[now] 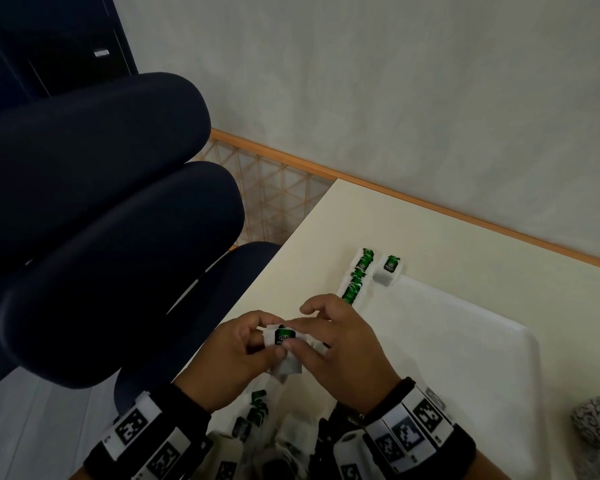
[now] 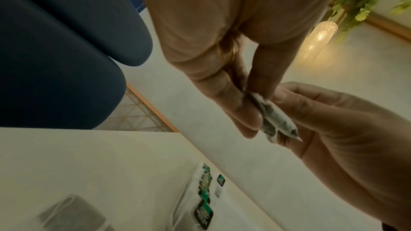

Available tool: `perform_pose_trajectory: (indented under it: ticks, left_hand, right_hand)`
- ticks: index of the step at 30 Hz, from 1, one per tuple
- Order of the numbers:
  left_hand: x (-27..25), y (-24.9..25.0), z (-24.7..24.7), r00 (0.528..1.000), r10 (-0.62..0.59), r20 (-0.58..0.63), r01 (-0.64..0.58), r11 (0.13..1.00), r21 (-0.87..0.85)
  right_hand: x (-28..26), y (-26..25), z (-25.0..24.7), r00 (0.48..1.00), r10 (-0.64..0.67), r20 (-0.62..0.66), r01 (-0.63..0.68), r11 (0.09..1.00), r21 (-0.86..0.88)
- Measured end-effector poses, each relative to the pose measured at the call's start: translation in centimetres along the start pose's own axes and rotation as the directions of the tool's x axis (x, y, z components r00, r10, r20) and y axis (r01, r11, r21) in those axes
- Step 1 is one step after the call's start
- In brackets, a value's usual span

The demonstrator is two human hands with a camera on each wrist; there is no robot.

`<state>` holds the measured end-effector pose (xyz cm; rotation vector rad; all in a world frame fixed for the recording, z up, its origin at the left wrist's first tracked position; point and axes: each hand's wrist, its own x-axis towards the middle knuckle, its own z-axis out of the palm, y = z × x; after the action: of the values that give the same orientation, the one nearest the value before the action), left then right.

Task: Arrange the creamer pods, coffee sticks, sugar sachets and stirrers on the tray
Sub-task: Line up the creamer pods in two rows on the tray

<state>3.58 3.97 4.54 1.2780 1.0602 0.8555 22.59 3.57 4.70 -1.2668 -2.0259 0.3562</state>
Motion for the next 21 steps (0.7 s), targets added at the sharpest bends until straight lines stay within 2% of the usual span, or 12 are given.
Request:
perform_pose_trajectory:
  ticks: [3, 5, 9, 12, 14, 16, 21]
  left_hand:
    - [-0.1, 0.4, 0.2, 1.000, 0.007, -0.003, -0.007, 0.999, -0.046]
    - [-0.1, 0.6, 0.2, 1.000, -0.001, 0.003, 0.002, 0.997, -0.075]
    - [-0.4, 0.6, 0.3, 1.000, 0.003, 0.024, -0.001, 0.996, -0.091]
    - [-0.5, 0.5, 0.4, 0.999, 0.015, 0.033, -0.012, 0.996, -0.083]
    - [-0.6, 0.5, 0.5, 0.999, 0.024, 0.038, -0.021, 0.996, -0.082]
    - [-0.7, 0.4, 0.5, 0.998, 0.037, 0.049, -0.034, 0.997, -0.073]
    - [-0.7, 0.5, 0.8, 0.996, 0.045, 0.071, -0.045, 0.999, 0.002]
  right_hand:
    - [-0.3, -0.3, -0.4, 0.992, -0.112, -0.058, 0.106, 0.990, -0.095]
    - [-0.5, -0.5, -0.8, 0.991, -0.101, -0.088, 0.099, 0.995, -0.025]
    - [-0.7, -0.8, -1.3, 0.995, 0.096, -0.031, -0.085, 0.963, 0.255]
    - [-0.5, -0.9, -1.9, 0.972, 0.220, 0.087, -0.237, 0.895, 0.378]
    - [-0.4, -1.0, -2.4, 0.938, 0.292, 0.189, -0.345, 0.844, 0.410]
    - [-0.2, -0.8, -2.6, 0.916, 0.329, 0.230, -0.398, 0.819, 0.414]
    - [0.0, -0.6, -2.4, 0.900, 0.380, 0.215, -0.437, 0.789, 0.432]
